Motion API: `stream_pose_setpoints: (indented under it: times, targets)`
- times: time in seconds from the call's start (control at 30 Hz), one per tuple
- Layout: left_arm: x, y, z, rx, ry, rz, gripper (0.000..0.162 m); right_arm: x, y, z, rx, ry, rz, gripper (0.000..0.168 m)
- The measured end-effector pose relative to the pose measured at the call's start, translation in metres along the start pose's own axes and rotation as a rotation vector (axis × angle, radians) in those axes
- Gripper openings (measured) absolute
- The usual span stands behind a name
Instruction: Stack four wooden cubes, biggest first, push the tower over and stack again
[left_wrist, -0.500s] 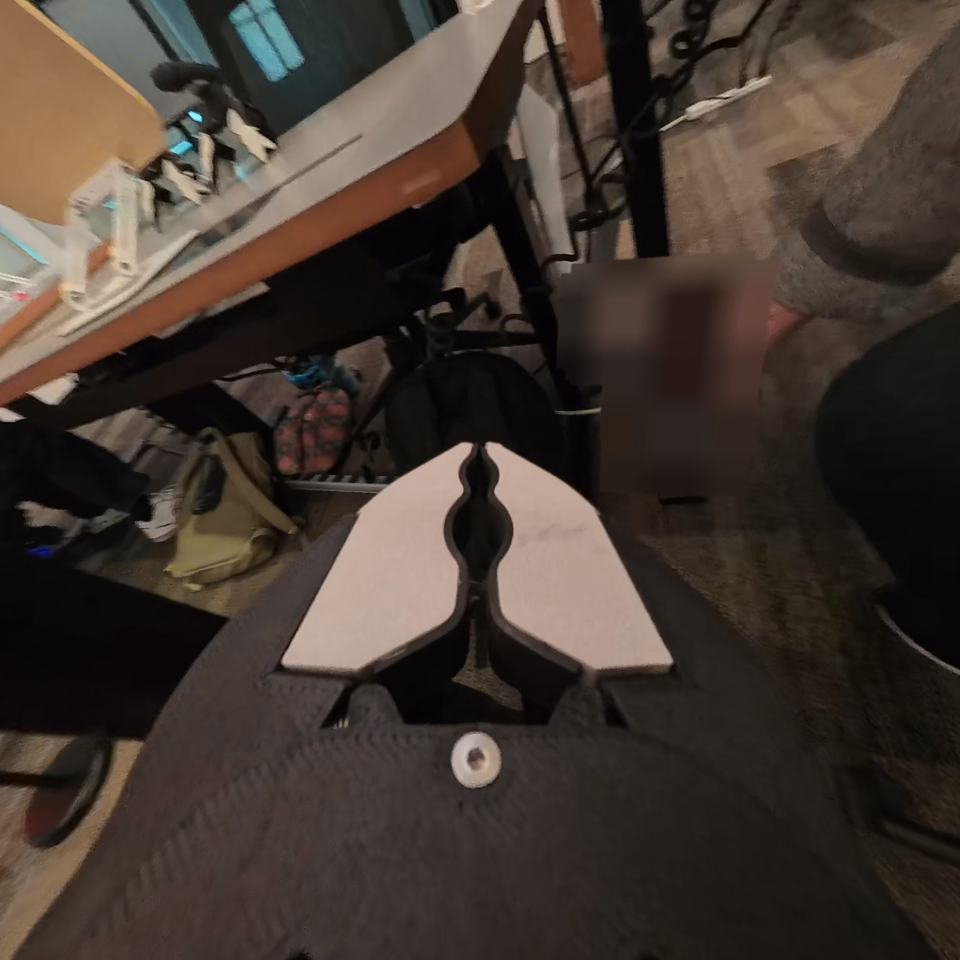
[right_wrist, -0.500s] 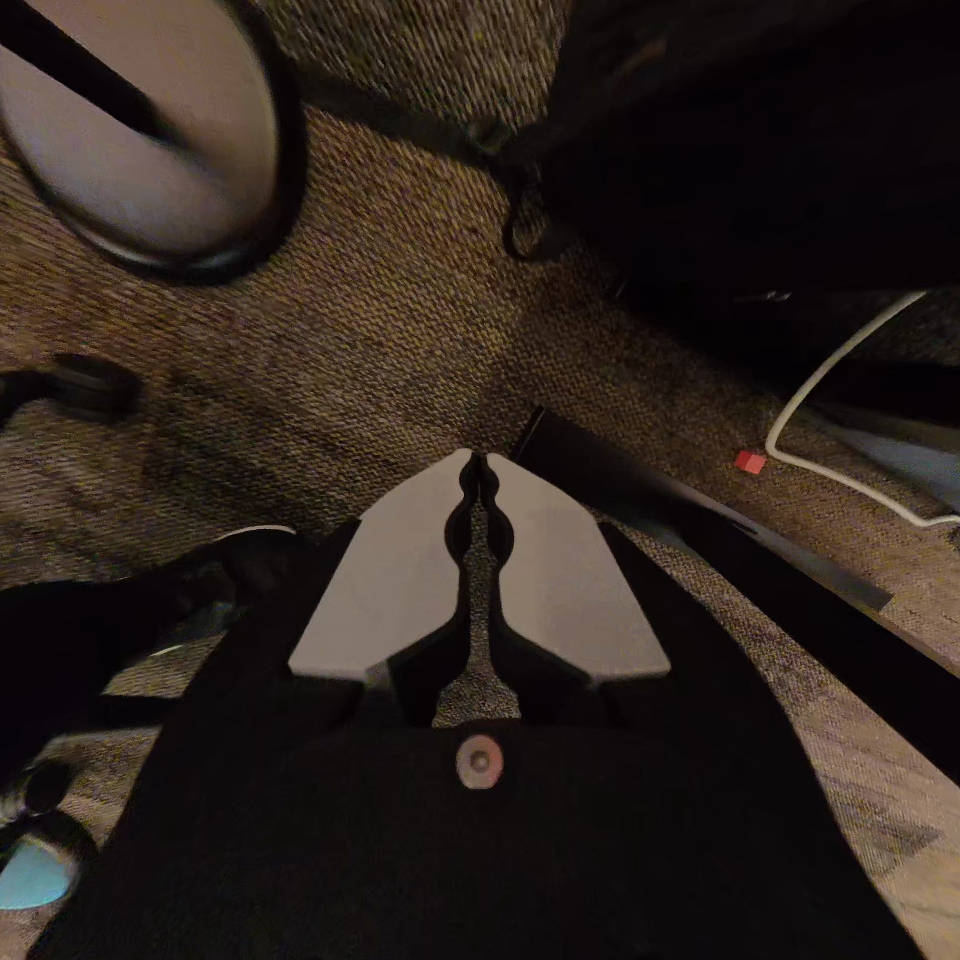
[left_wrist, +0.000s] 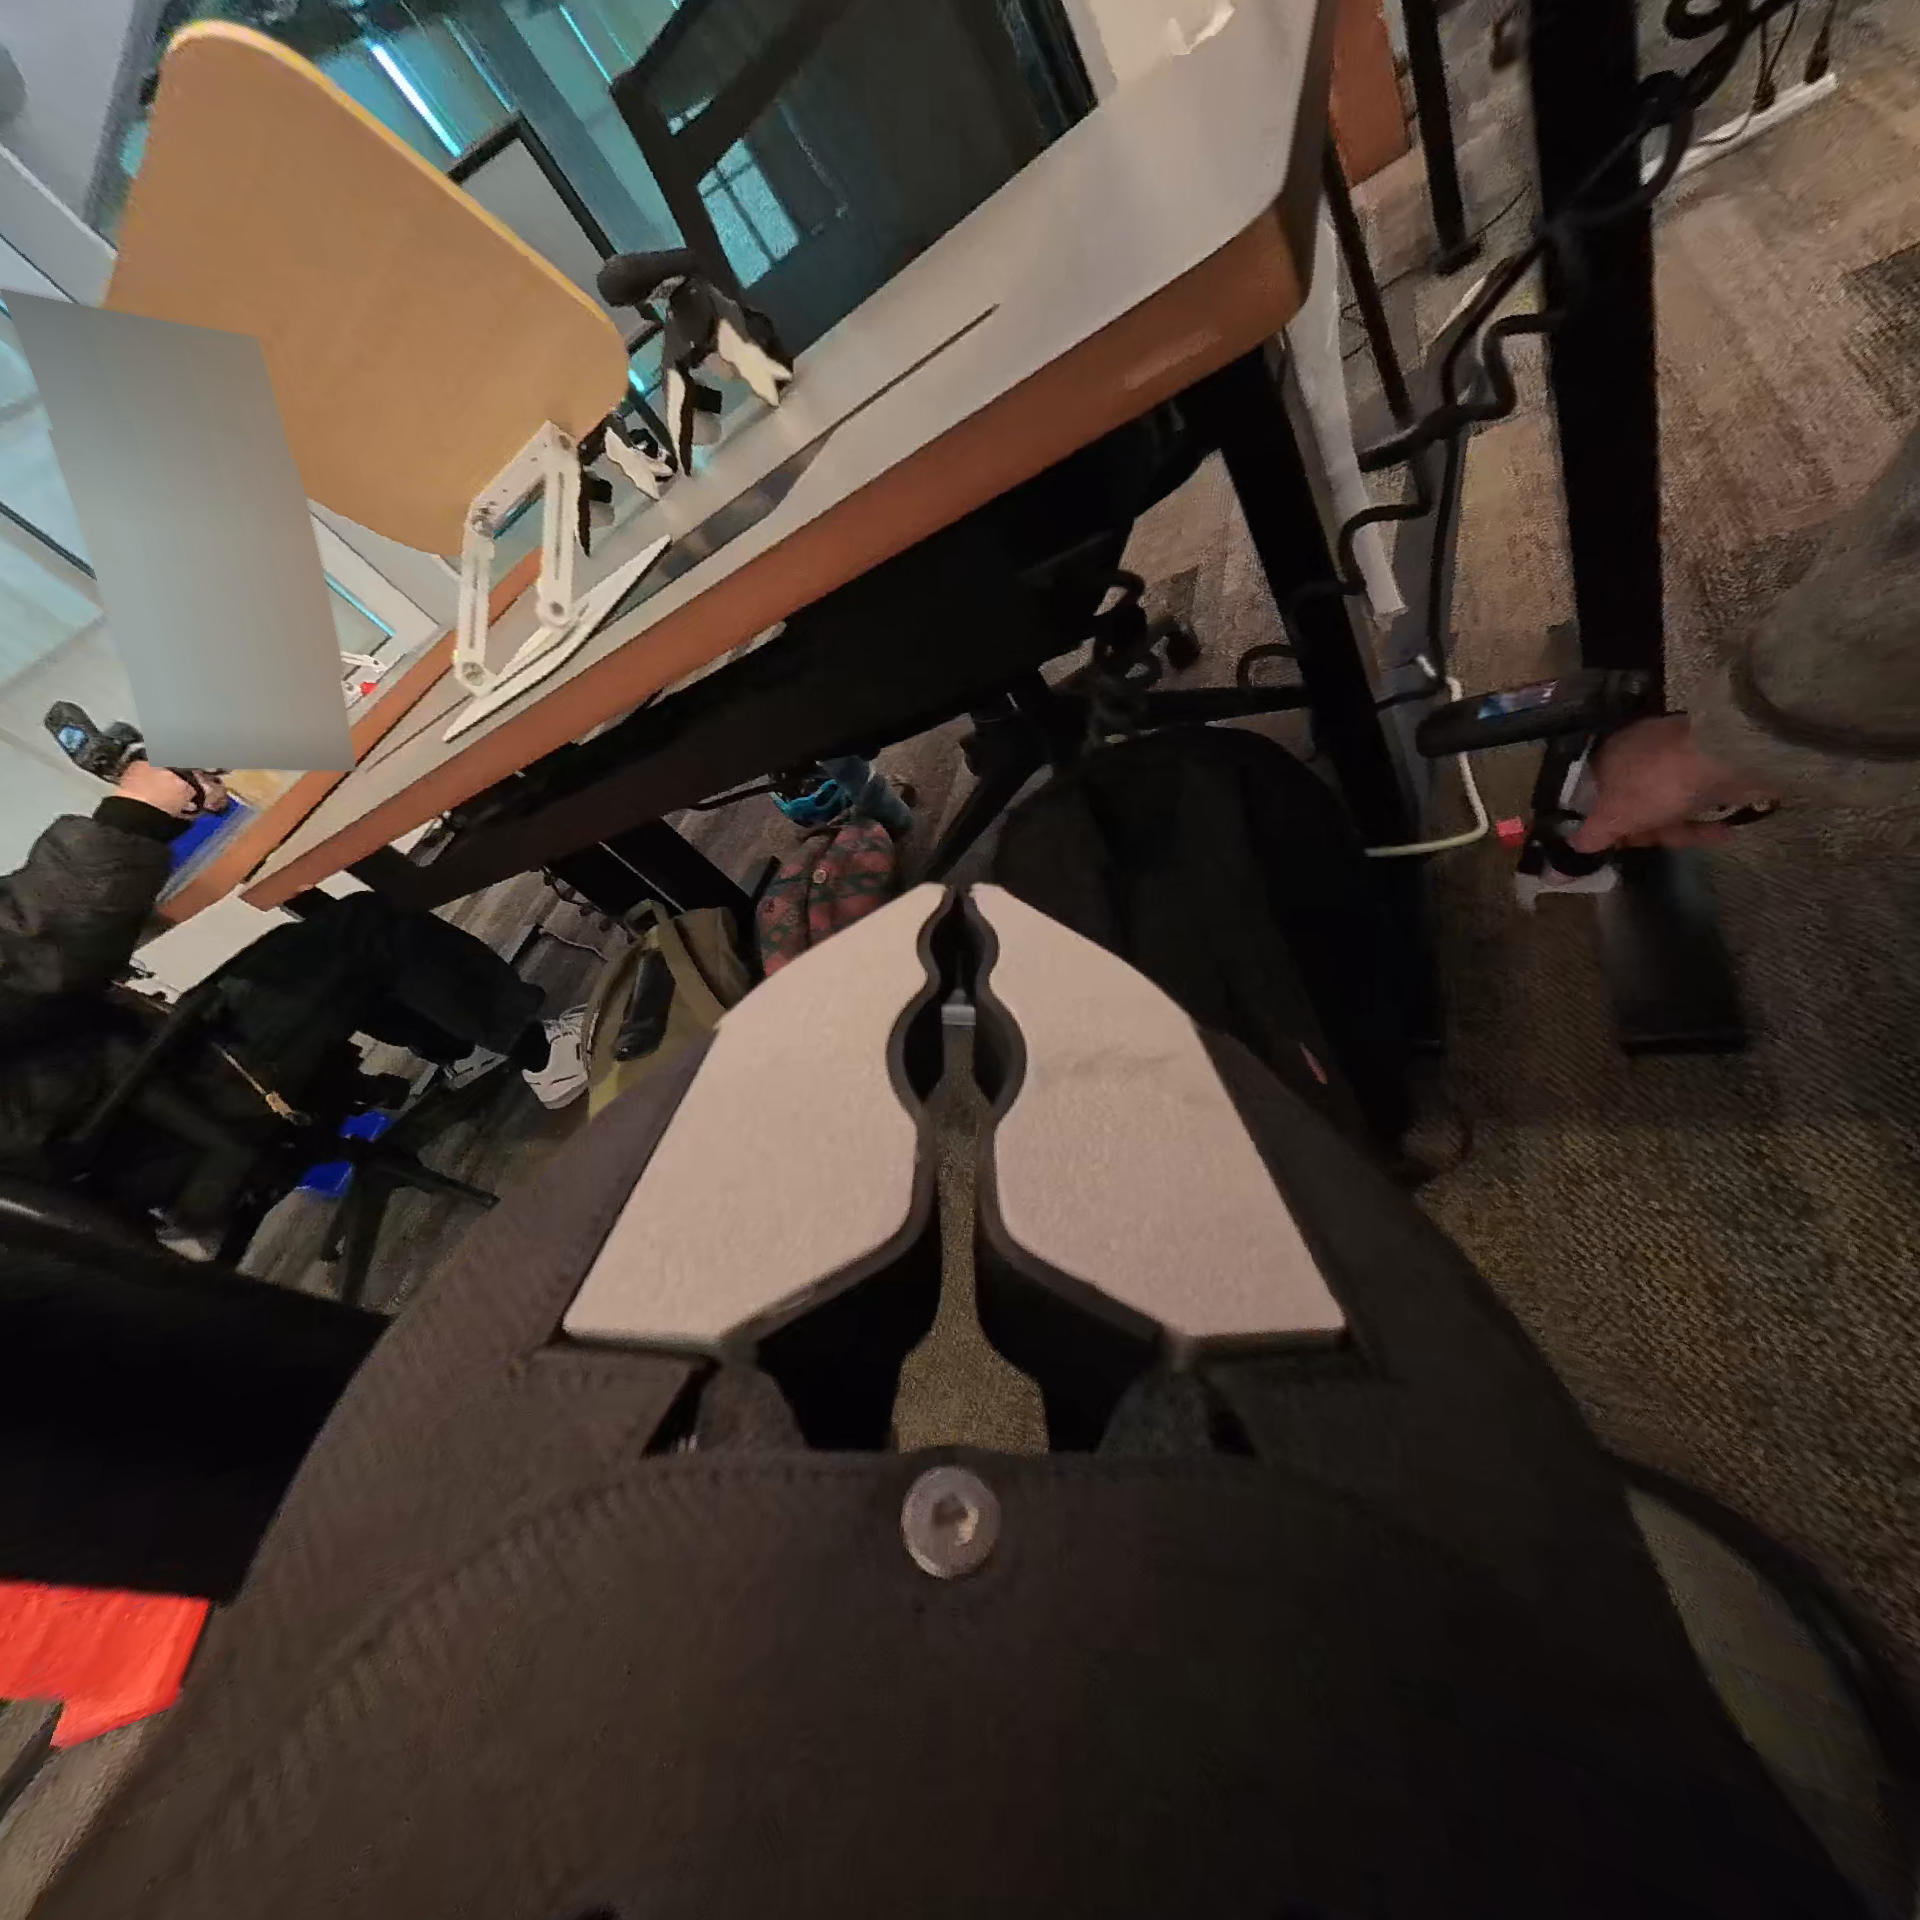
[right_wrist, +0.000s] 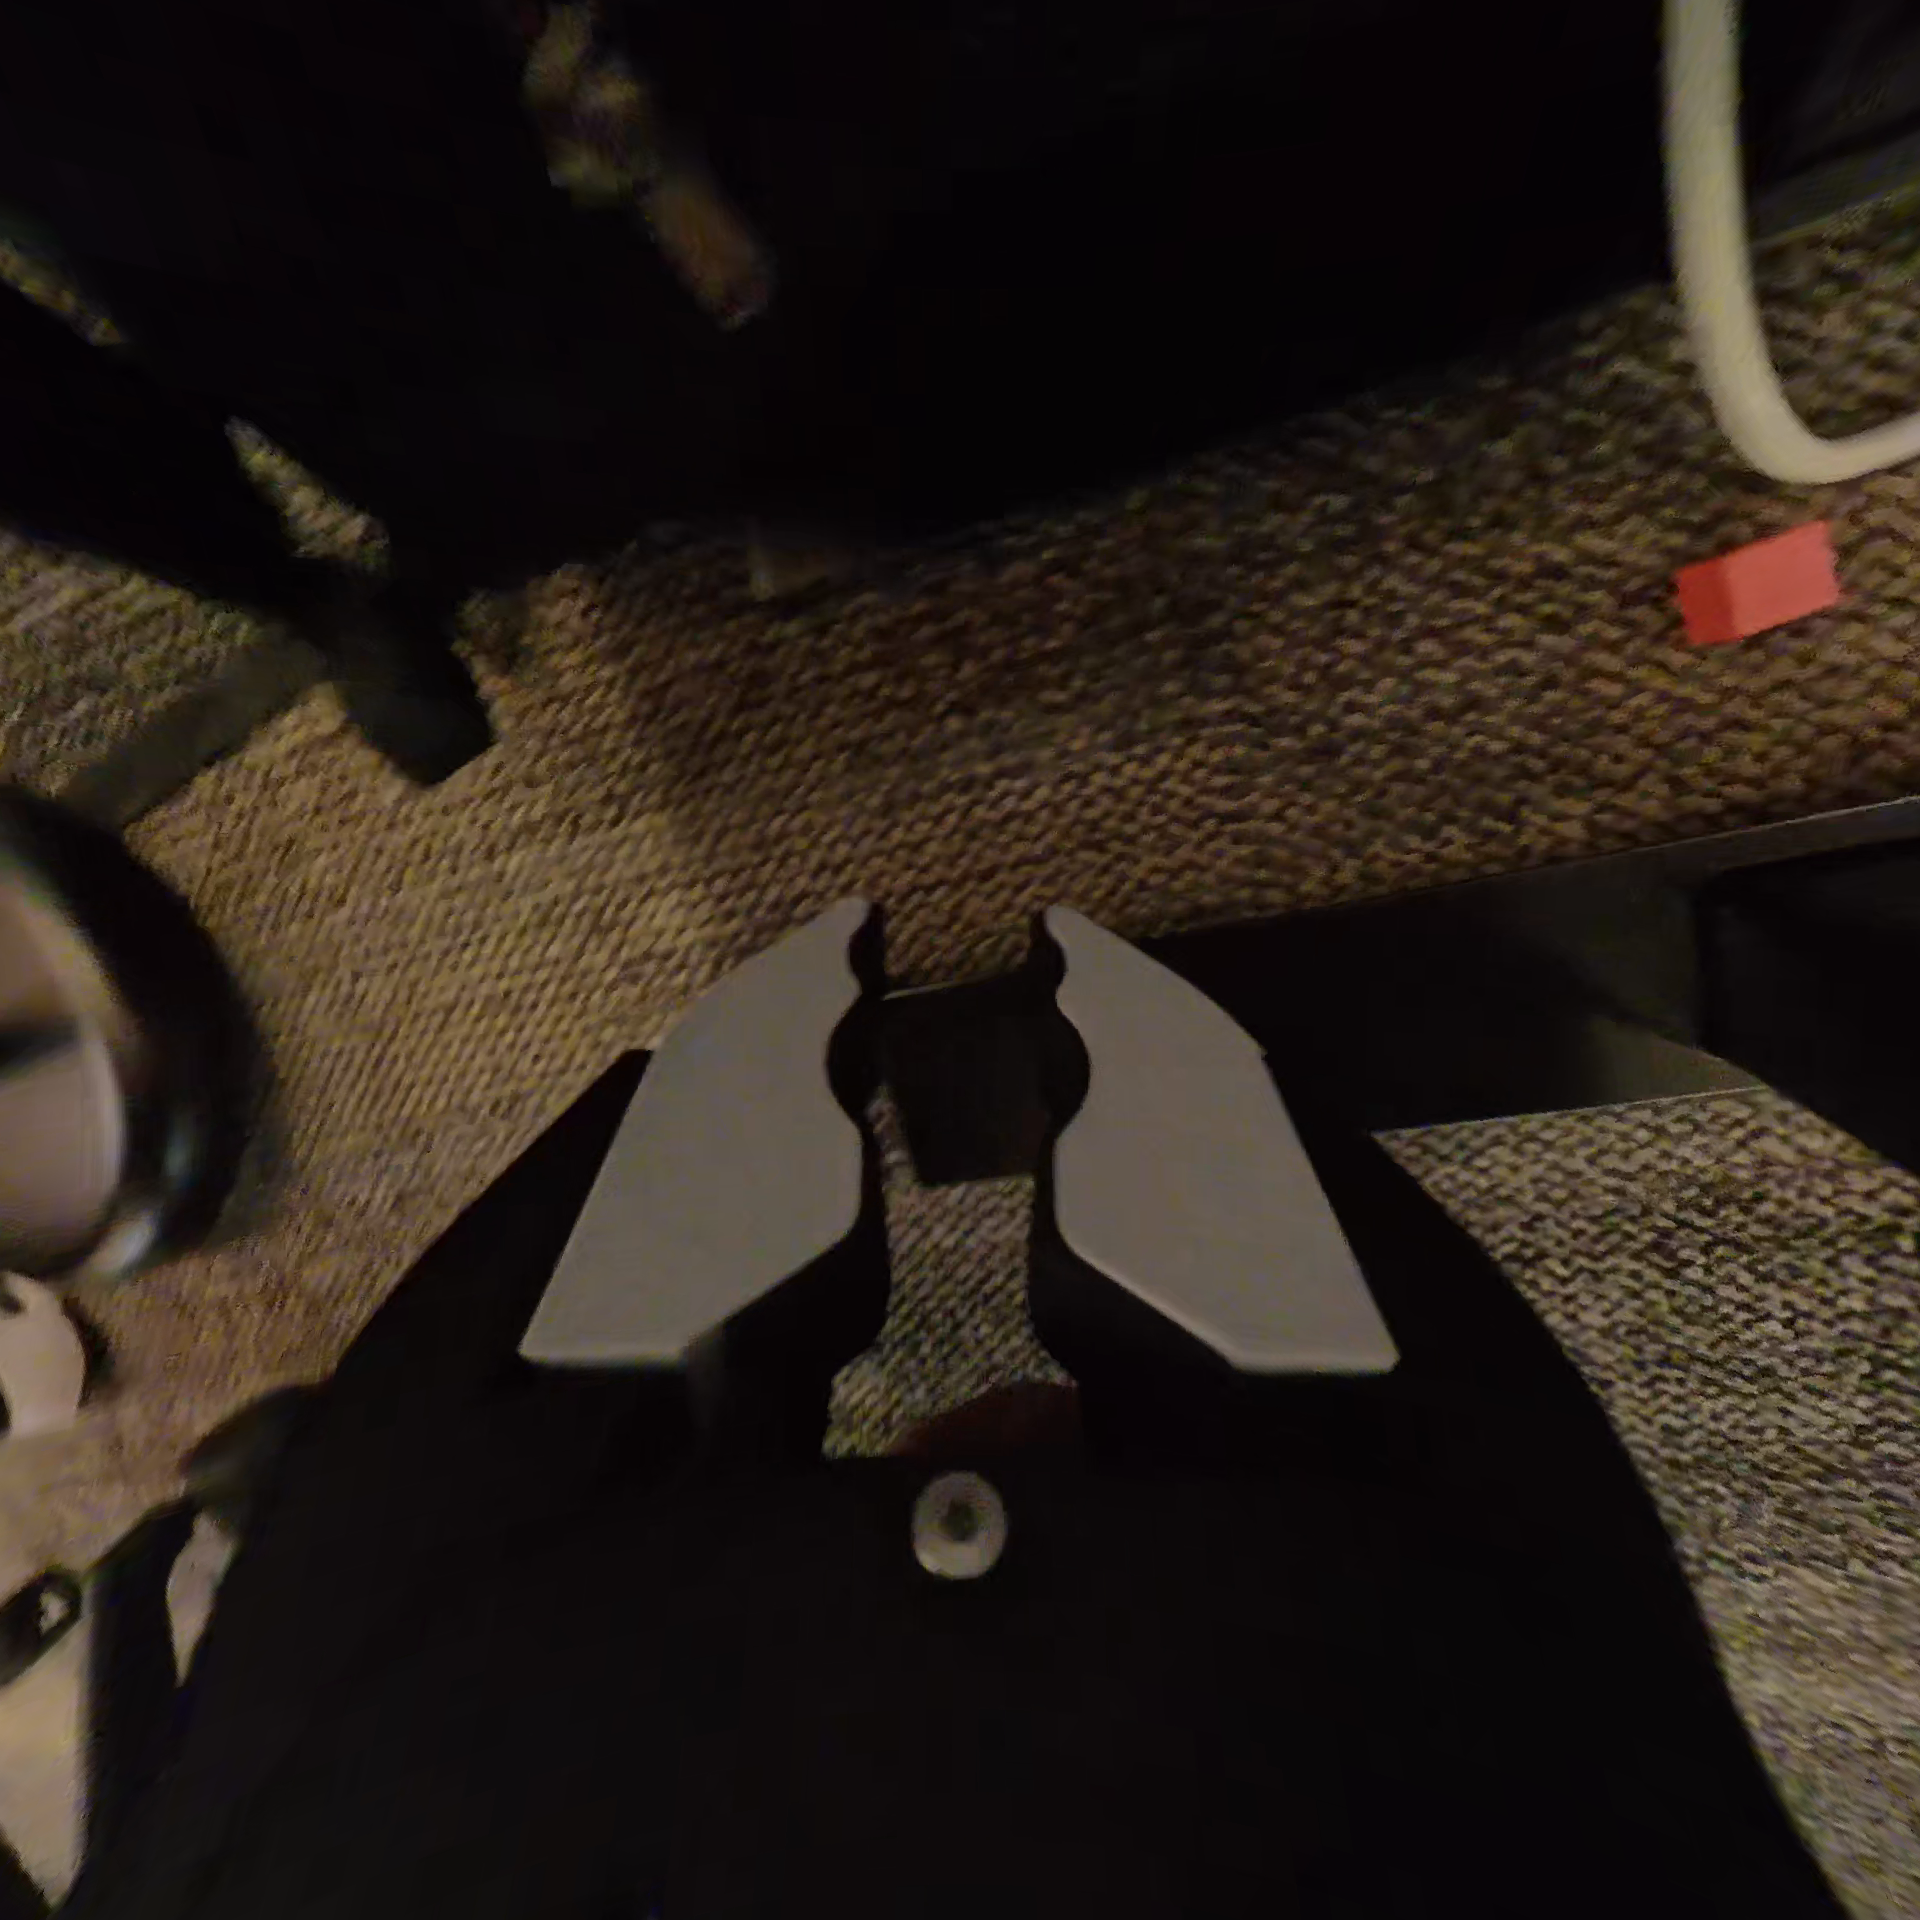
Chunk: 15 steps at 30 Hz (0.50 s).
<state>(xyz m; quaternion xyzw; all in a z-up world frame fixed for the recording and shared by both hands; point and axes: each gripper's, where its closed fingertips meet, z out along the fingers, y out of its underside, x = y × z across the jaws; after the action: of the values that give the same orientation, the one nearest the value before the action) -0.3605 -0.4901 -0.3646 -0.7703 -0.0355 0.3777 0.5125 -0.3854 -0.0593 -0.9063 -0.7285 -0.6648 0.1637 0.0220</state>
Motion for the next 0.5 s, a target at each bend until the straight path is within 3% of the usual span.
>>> stream_pose_setpoints:
  times: [0.23, 0.5]
  targets:
    - [-0.028, 0.017, 0.005, 0.030, -0.003, 0.061, 0.000, 0.077, -0.032, 0.028, 0.136, 0.095, 0.084, 0.060]
    - [-0.040, 0.028, 0.003, -0.003, -0.035, 0.059, 0.000, 0.124, -0.045, 0.067, 0.103, 0.253, 0.003, 0.066]
